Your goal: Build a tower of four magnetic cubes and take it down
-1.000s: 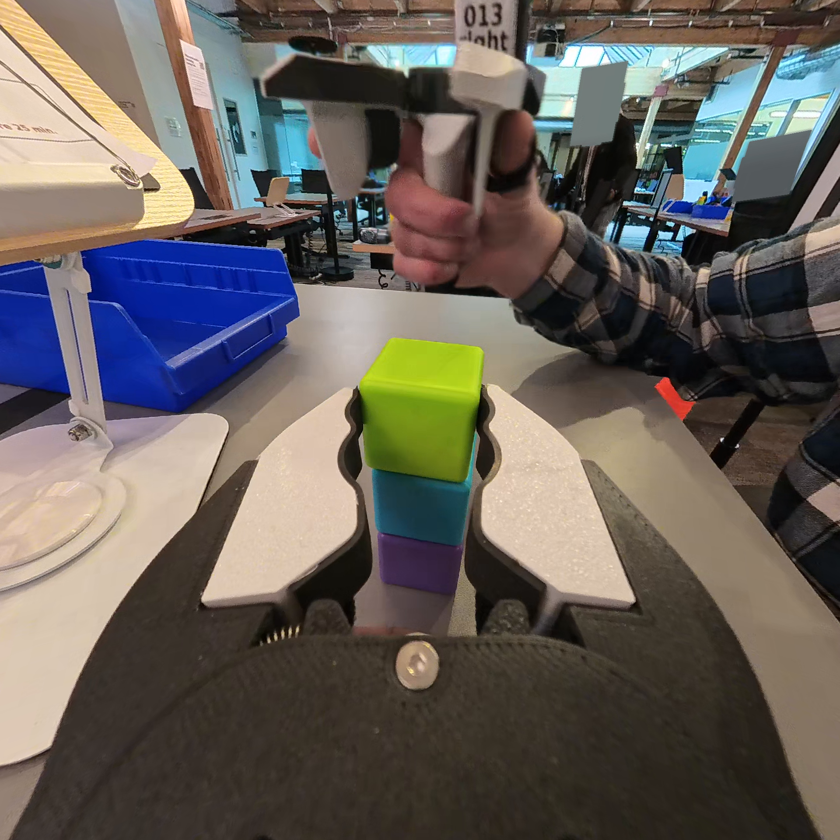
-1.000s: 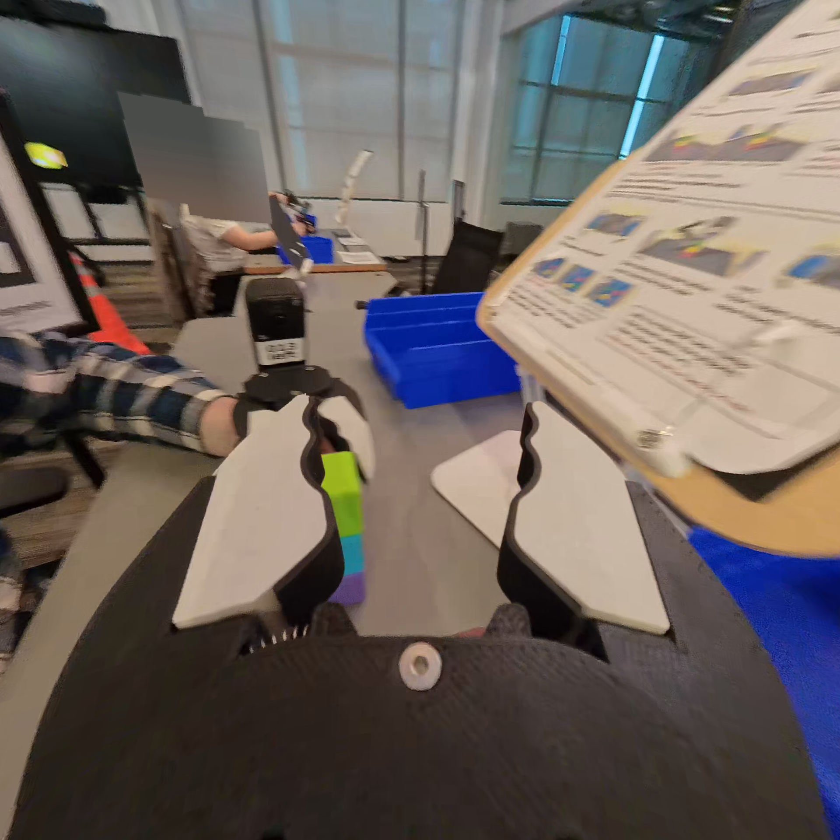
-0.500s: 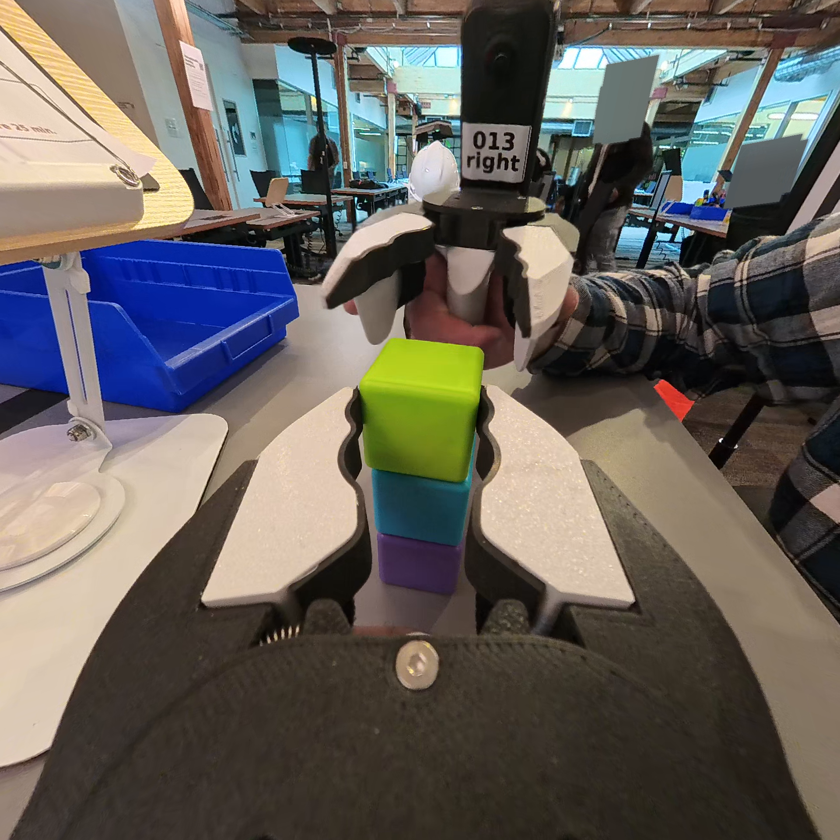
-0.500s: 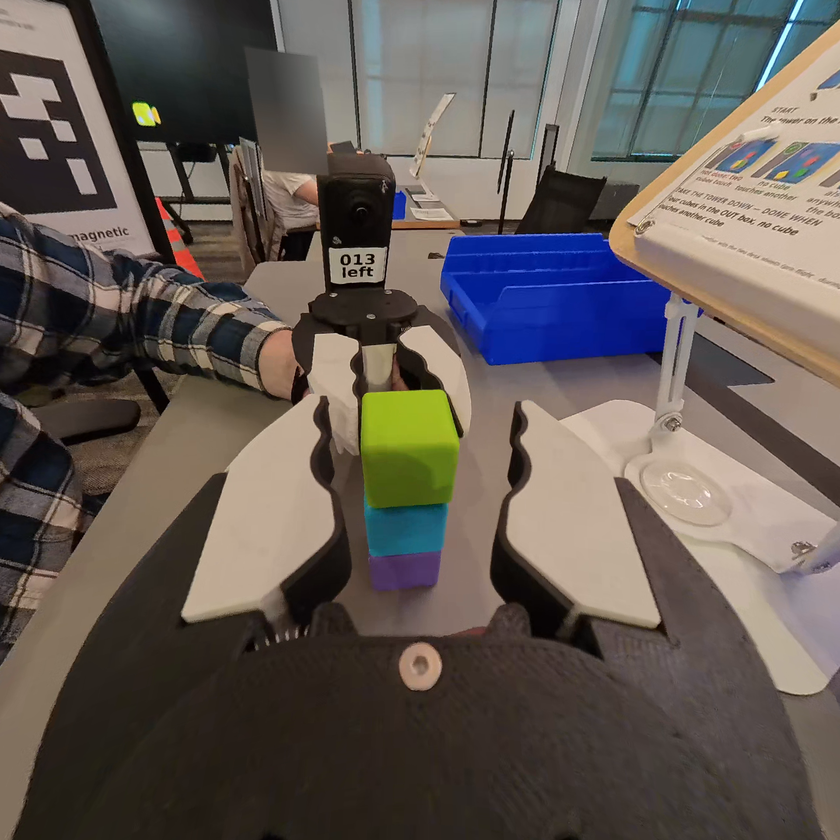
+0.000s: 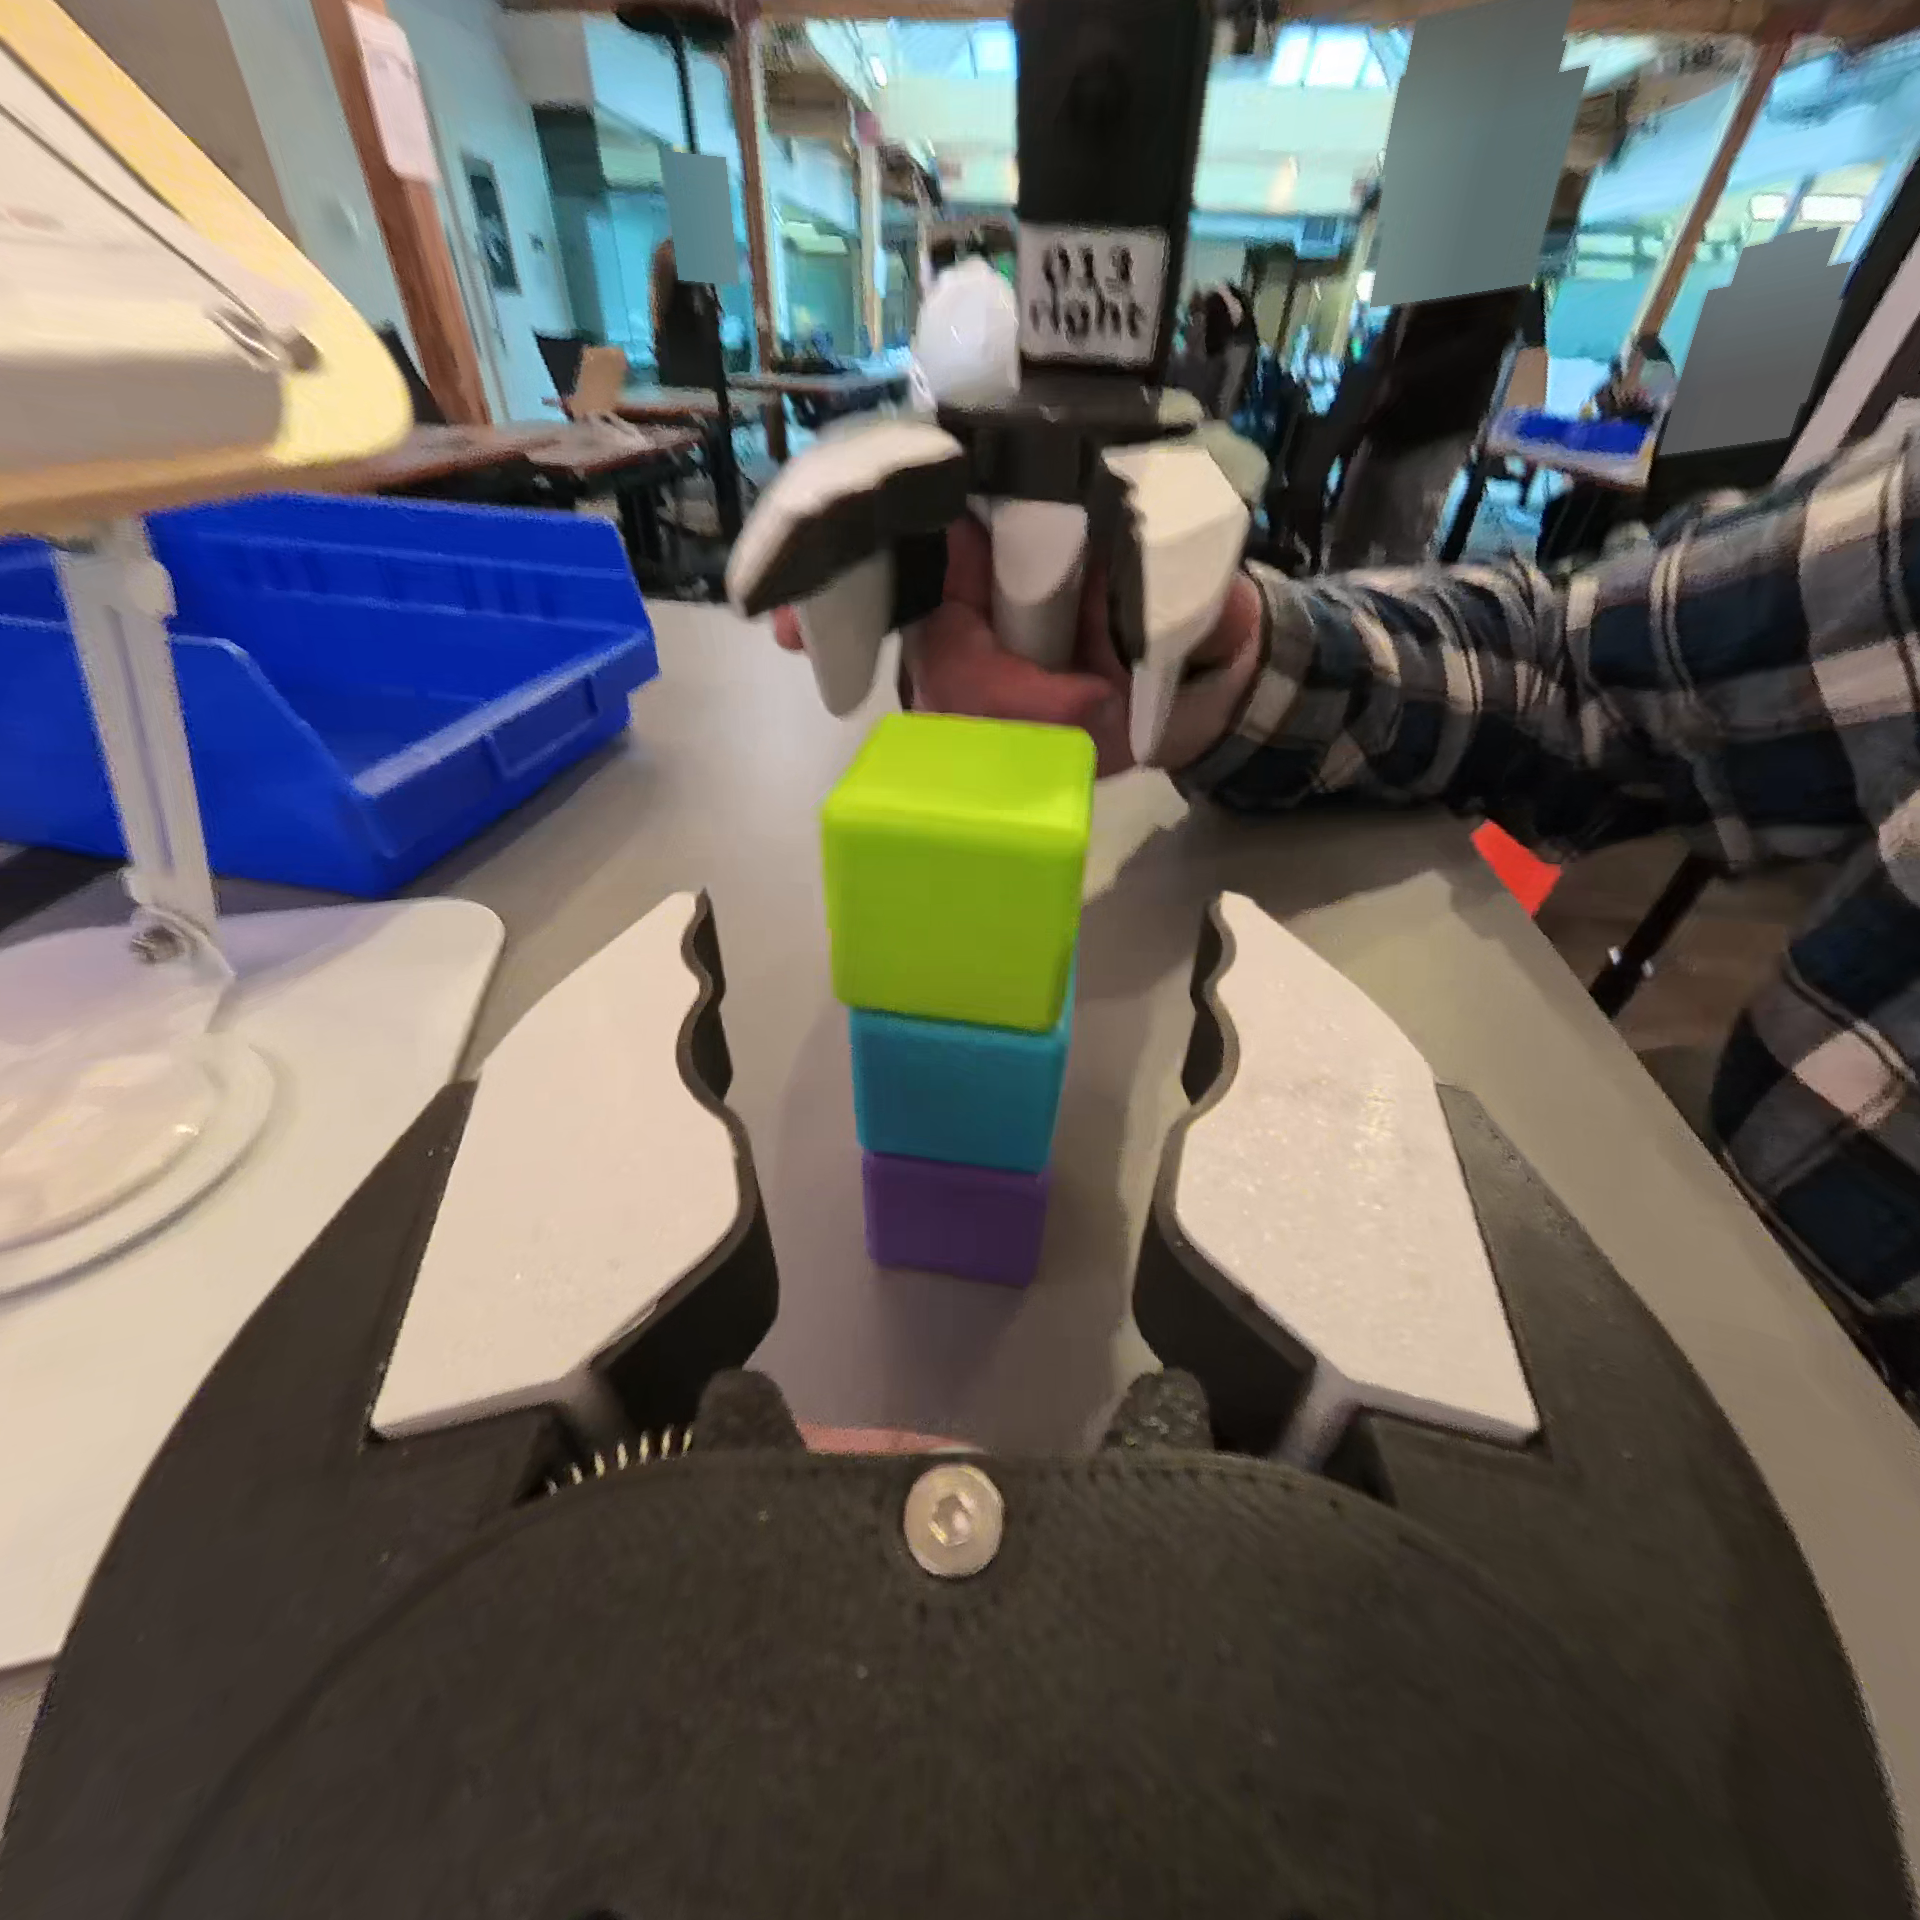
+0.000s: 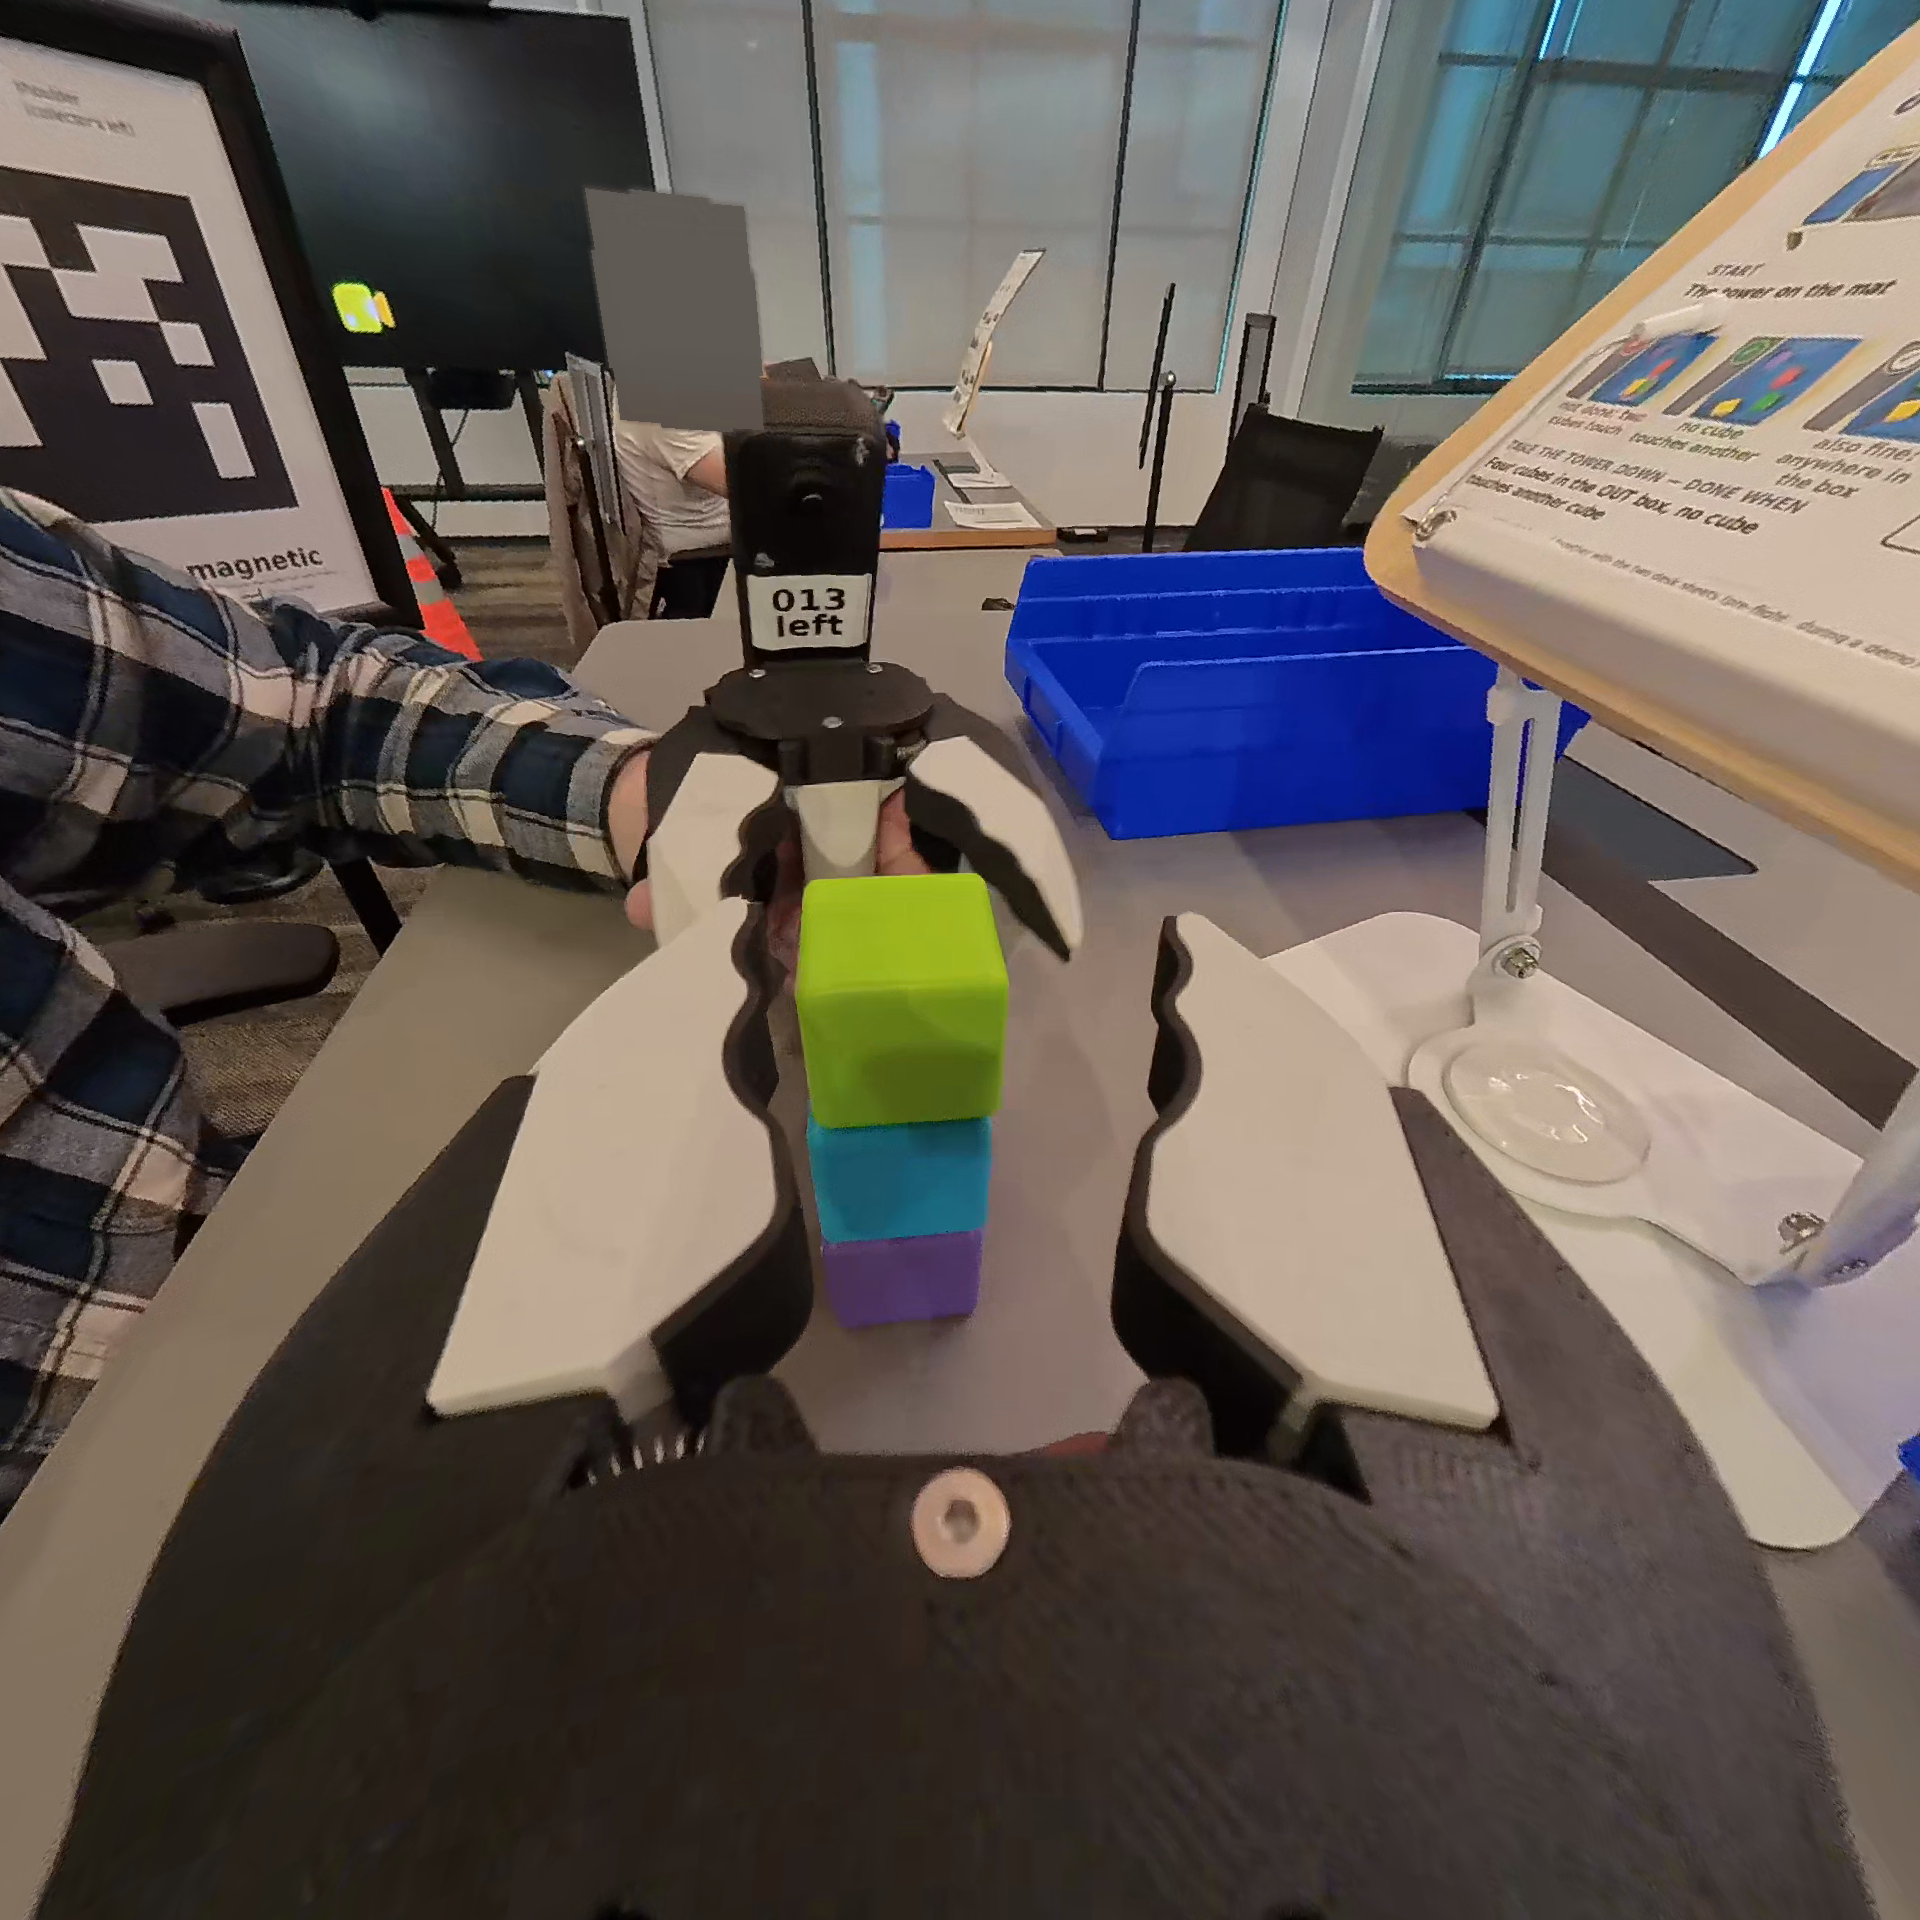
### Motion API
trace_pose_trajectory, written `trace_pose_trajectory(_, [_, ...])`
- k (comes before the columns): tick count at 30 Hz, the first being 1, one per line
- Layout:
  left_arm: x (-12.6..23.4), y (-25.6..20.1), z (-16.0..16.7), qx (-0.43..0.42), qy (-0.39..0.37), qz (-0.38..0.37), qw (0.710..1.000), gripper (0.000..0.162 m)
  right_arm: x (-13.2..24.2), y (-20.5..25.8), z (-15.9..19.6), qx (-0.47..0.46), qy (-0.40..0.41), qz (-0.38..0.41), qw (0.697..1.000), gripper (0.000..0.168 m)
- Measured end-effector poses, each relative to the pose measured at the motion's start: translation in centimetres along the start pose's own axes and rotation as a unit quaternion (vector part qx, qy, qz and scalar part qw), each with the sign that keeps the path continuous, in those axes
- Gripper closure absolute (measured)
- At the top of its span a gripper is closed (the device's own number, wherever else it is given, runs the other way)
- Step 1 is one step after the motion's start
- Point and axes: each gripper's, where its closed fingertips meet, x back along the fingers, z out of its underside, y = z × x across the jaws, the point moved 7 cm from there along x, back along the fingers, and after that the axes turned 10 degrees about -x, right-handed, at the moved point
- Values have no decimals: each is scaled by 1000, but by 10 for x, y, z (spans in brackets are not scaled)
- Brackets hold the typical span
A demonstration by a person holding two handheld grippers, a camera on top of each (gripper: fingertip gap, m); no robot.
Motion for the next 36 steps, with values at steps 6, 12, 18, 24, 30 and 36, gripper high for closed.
trace_pose_trajectory(6, [-8,-3,5,3,46,9,999,83,1,-2,1,-2,1,-5,1000,98])
trace_pose_trajectory(12, [-11,-3,18,-22,152,7,988,82,4,-2,-2,3,-2,-7,1000,101])
trace_pose_trajectory(18, [-16,-3,19,-10,153,17,988,108,3,-2,0,3,2,-9,1000,101])
trace_pose_trajectory(24, [-19,-3,19,-6,149,32,988,113,-2,-3,7,17,38,8,999,98])
trace_pose_trajectory(30, [-20,-4,19,-13,151,36,988,113,-16,-1,18,22,69,10,997,94])
trace_pose_trajectory(36, [-21,-3,19,-11,150,35,988,113,-24,2,19,11,81,0,997,109])
